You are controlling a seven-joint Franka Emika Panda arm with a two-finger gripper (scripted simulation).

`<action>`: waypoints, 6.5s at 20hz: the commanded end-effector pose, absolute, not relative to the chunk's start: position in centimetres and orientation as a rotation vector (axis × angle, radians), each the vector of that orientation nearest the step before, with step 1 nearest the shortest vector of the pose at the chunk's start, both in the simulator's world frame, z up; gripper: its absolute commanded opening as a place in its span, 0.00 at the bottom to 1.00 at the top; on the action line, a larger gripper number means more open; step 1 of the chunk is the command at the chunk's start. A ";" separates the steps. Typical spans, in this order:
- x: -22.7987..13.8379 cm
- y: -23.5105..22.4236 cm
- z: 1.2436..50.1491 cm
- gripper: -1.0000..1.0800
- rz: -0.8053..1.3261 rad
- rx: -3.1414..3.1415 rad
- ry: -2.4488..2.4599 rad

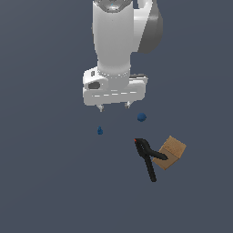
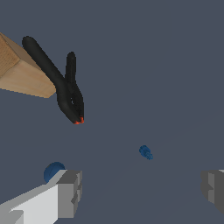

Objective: Pick up a designated object from a clutter of objects.

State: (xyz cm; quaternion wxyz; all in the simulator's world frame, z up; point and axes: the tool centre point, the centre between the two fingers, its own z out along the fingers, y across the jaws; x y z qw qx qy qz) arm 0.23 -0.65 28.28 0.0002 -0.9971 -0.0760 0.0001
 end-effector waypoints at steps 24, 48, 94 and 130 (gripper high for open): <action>-4.1 -8.4 11.9 0.96 -0.003 -3.011 -0.881; -5.8 -9.6 6.4 0.96 0.001 -2.980 -0.995; -1.3 4.5 19.4 0.00 0.002 -2.982 -0.998; 5.4 21.7 37.8 0.00 0.000 -2.979 -0.997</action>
